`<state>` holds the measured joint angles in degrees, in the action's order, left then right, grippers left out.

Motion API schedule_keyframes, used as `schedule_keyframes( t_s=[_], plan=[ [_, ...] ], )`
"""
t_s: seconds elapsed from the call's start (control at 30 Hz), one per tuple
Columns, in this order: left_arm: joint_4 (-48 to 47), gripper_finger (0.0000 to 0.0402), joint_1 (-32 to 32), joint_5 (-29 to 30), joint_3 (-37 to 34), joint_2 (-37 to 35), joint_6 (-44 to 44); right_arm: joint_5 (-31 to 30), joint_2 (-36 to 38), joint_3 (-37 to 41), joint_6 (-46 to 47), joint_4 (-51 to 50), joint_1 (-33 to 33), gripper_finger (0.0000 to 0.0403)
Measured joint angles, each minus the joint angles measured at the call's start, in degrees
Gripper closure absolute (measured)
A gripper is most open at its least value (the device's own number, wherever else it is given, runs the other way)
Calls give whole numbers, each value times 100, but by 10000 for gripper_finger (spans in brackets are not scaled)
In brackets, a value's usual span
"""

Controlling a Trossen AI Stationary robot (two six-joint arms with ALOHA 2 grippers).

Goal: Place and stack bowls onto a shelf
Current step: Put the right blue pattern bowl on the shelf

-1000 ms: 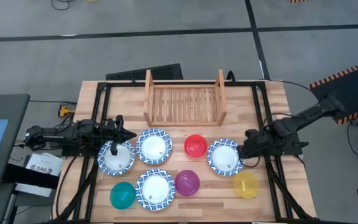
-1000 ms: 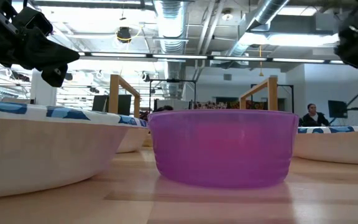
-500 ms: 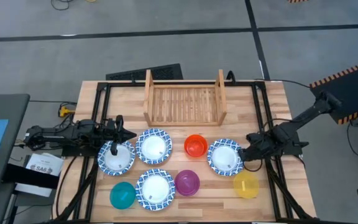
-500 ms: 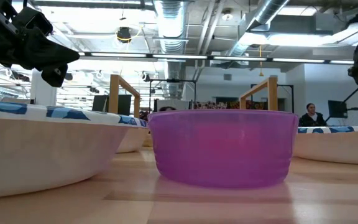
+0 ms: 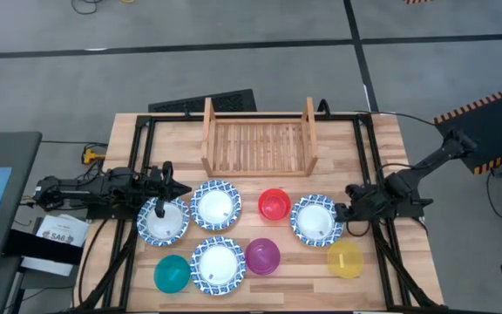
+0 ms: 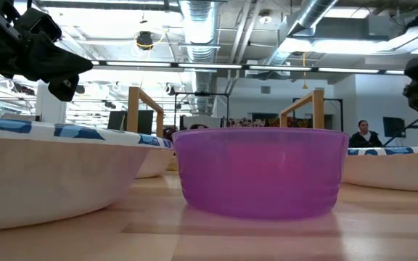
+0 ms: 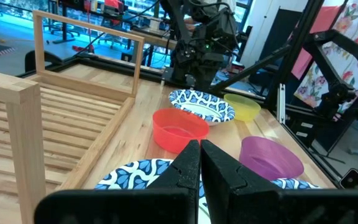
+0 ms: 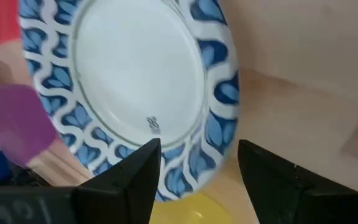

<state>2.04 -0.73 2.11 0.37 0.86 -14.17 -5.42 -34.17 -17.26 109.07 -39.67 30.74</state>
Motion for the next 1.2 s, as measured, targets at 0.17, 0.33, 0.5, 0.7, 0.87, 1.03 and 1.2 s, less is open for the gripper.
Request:
schedule_keyframes(
  t_s=[0.17,0.33,0.5,0.7,0.87,1.03,1.2],
  plan=[
    [-2,401,0,0,1,0,0,-158,9,2,-114,-10,0,164],
    [-2,401,0,0,-1,0,0,-218,9,2,-112,-19,0,165],
    [-1,401,0,0,-1,0,0,-220,9,2,-131,-39,0,189],
    [-1,401,0,0,1,0,0,-224,-79,2,-116,-192,-15,247],
    [-2,401,0,0,-1,0,0,-222,-273,2,-60,-170,-15,281],
    [-1,401,0,0,1,0,0,-220,-429,2,40,-92,-15,278],
    [0,402,0,0,1,0,0,-220,-536,2,45,-38,-15,260]
  ],
)
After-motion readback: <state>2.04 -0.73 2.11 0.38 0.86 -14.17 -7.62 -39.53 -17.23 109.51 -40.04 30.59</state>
